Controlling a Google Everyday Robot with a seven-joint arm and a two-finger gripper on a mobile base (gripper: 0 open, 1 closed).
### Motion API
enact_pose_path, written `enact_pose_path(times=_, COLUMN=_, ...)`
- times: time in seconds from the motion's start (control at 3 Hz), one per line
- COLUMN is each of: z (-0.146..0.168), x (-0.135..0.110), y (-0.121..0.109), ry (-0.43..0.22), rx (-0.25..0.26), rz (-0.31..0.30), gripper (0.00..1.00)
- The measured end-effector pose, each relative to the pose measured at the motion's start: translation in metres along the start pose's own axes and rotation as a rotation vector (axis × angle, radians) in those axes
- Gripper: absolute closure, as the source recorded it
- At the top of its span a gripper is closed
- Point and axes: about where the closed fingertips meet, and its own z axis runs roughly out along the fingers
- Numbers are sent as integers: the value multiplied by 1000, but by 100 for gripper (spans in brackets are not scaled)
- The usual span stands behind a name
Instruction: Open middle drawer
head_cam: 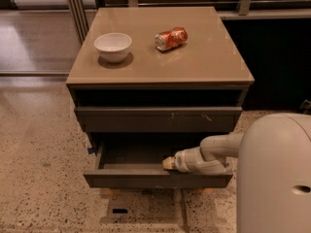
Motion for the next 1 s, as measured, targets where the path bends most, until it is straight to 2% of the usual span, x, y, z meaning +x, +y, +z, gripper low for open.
enact_pose_path(times=0.33, z=-10, x=20, y=16, ry=12, rx=-84, rz=-21, gripper=100)
enact_pose_path(times=0.67, z=-13, x=25, y=21, ry=13, rx=-111, rz=-26, gripper=100)
enact_pose_path(times=1.0, z=-24, x=36, y=30, ry=-19, rx=-166, rz=-41, gripper=100)
